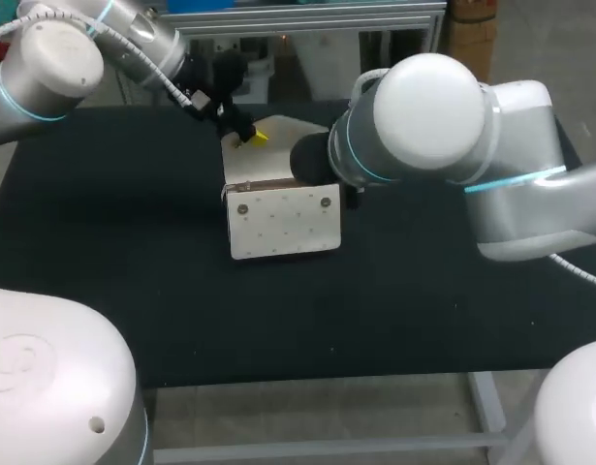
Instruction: Pick up the bag, open it, inspect its contents, close it, and place it on the opposite side
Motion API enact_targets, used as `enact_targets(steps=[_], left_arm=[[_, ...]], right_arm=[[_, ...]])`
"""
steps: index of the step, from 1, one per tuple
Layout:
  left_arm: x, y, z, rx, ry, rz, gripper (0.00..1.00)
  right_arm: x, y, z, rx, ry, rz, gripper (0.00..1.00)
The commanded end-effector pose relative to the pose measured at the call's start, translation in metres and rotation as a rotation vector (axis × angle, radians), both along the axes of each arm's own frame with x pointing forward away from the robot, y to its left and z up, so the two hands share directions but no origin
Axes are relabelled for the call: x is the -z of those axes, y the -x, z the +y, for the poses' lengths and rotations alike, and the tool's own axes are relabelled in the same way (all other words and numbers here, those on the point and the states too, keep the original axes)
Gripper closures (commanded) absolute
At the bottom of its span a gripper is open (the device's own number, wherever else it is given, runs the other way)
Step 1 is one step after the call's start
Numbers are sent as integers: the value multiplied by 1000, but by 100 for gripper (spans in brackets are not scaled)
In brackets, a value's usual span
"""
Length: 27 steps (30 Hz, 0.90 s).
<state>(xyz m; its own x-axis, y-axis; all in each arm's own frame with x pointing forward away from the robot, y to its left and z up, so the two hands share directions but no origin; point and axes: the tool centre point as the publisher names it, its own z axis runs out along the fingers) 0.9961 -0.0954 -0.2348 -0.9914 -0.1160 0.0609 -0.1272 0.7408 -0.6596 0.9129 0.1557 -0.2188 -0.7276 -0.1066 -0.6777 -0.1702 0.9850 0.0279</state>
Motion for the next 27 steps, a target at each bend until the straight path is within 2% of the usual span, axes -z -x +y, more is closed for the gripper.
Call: enact_targets(steps=[1, 8, 21, 23, 26, 27], left_arm=[[17, -25, -11, 53, -9, 58, 100], [32, -34, -4, 50, 31, 43, 100], [57, -46, -4, 44, 26, 81, 100], [59, -48, -5, 44, 26, 87, 100], [63, -50, -5, 39, 33, 93, 100], [64, -51, -5, 39, 38, 95, 100]], right_arm=[[4, 13, -6, 1, -12, -73, 100], [15, 26, -7, -39, 5, -102, 100], [47, 36, -12, -74, 32, -106, 100], [48, 39, -13, -62, 37, -103, 90], [51, 44, -14, -25, 40, -75, 64], [53, 46, -14, -18, 38, -66, 62]])
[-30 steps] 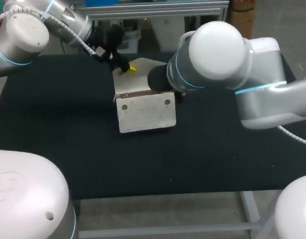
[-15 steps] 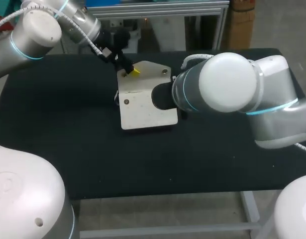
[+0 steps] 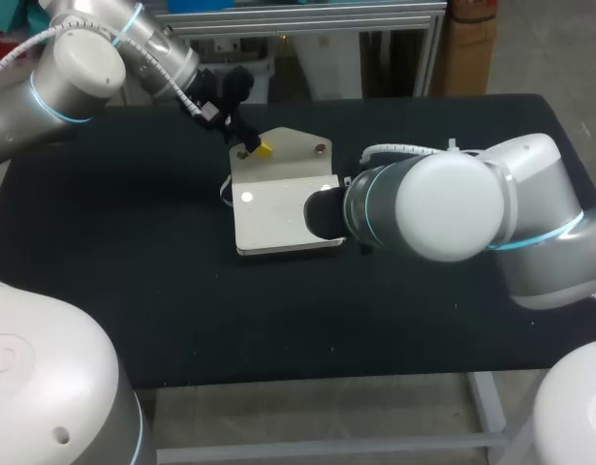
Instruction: Pick up the bag, open it, inspect its contents, close it, and place it on the opposite side
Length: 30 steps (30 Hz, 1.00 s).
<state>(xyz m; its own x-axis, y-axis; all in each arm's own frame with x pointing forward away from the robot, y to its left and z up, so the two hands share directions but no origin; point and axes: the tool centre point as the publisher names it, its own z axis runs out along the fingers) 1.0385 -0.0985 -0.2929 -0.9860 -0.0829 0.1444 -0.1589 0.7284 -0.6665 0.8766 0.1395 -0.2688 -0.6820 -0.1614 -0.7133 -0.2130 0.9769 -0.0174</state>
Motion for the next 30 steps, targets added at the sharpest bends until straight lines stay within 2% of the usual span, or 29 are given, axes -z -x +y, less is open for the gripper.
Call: enact_targets(steps=[1, 11, 14, 24, 30], left_arm=[[8, -9, -2, 9, 17, 18, 100], [20, -17, -4, 1, 8, 50, 100], [24, -19, -5, 9, 5, 67, 100], [31, -25, -5, 23, 7, 105, 100], [37, -26, -8, 37, -12, 129, 100]], right_arm=[[5, 12, 3, 37, 4, -1, 61], [41, 19, 11, 65, -3, 50, 58], [51, 18, 13, 54, -8, 34, 58], [78, 8, 17, 46, -2, 31, 56], [85, -2, 18, 57, 2, 33, 55]])
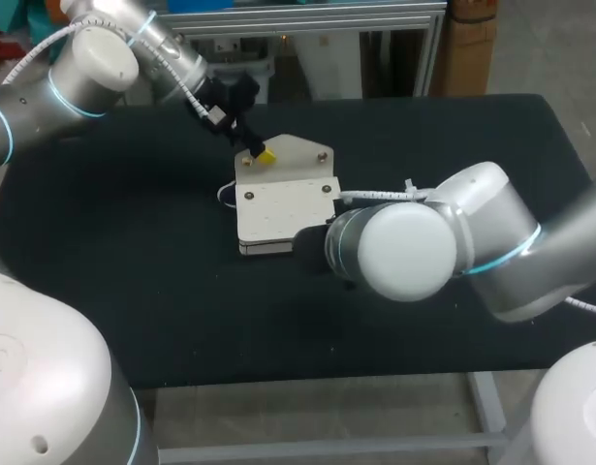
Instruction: Pick up the bag, open it, inspect its contents, close it, and place it on the opposite side
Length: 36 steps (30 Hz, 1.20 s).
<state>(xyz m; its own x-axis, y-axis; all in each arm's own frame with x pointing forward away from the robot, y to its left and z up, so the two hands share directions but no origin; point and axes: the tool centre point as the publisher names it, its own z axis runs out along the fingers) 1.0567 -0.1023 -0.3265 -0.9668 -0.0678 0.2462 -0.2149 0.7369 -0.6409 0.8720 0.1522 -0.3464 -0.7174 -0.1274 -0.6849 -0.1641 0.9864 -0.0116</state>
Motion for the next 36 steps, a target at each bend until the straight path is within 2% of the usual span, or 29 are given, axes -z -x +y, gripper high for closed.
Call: enact_targets(steps=[1, 27, 36], left_arm=[[4, -8, -5, 20, -4, 27, 100], [15, -10, -6, 65, -25, 71, 100], [18, -10, -6, 75, -36, 74, 100]], right_arm=[[8, -8, 6, 8, 2, -9, 55], [26, -40, 11, 48, 8, 3, 60], [27, -52, 10, 60, -5, 1, 64]])
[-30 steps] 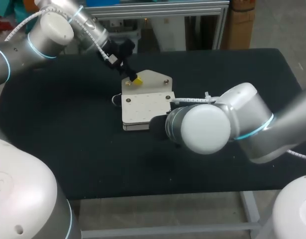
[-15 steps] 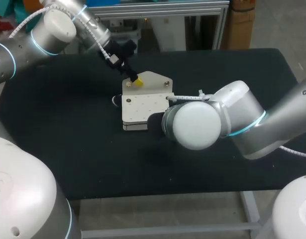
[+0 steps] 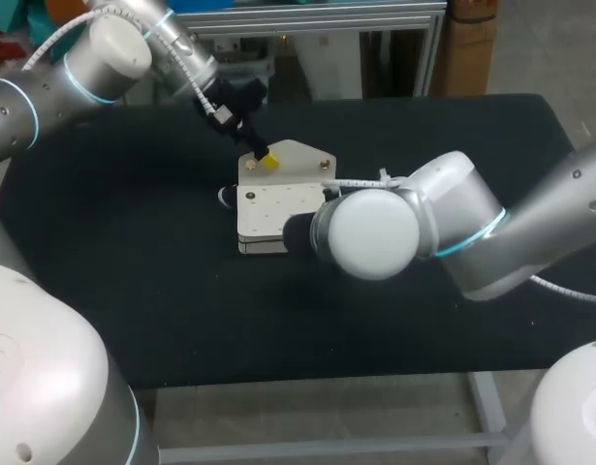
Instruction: Pick up the bag, open it, inspect its contents, close it, and place it on the opposite side
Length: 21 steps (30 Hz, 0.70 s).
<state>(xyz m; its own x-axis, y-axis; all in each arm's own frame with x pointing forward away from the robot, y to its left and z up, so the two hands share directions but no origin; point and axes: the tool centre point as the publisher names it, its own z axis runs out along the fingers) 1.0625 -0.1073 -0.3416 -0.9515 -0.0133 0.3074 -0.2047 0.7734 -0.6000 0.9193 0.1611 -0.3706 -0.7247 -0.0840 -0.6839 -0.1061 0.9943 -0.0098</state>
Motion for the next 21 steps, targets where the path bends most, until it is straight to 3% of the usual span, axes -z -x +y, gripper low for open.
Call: enact_targets(steps=[1, 14, 18, 21], left_arm=[[3, -5, -1, 10, -2, 10, 100], [8, -5, -2, 38, -6, 20, 100], [8, -5, -2, 42, -5, 21, 100], [8, -5, -1, 46, -5, 22, 100]], right_arm=[[3, -6, 1, 2, -5, -2, 64], [8, -17, 5, 3, -31, 4, 65], [9, -19, 5, 1, -41, 11, 70], [9, -20, 5, 3, -49, 12, 80]])
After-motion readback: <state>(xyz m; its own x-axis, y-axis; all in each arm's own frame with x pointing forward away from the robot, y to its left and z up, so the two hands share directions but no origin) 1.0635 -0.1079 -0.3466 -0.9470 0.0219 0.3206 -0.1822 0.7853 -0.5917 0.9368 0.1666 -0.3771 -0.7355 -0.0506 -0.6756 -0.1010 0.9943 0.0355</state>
